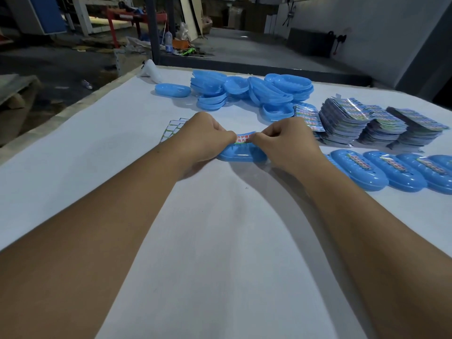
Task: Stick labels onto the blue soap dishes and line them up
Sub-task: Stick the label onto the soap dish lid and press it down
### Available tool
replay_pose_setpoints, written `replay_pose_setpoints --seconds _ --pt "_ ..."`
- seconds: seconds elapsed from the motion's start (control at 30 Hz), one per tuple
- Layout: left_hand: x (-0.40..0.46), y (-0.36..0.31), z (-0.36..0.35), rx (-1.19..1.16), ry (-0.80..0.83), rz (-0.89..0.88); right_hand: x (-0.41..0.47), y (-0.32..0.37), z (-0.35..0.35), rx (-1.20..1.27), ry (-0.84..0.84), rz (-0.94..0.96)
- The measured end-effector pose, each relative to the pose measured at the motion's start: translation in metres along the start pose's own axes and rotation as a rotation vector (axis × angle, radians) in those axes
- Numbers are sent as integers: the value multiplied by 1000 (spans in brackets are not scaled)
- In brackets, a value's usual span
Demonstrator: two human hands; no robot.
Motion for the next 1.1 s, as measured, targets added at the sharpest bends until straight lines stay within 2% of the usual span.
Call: replay_pose_setpoints --seconds 0.17,0.57,0.9,1.1 --pt "3 -2 1 189 -57 -56 2 -1 -2 -54 15 -13" --pt "1 -4 -2 184 -40 -58 2 -1 -4 -80 7 -13" --pt "-3 -15 -1 450 -127 -80 -2 3 -4 -119 -3 -37" --pt "2 -16 -3 520 -131 -81 -2 4 -3 -140 -5 -49"
Point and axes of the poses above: each hand's wrist, its own x-axis towards the middle knuckle, its own z-axis out of the back of the hand, y = z × x, the point moved 7 cm from there along x, towards the middle knuckle, and after that the axes turned 6 degrees about y, right-handed, at the moved point
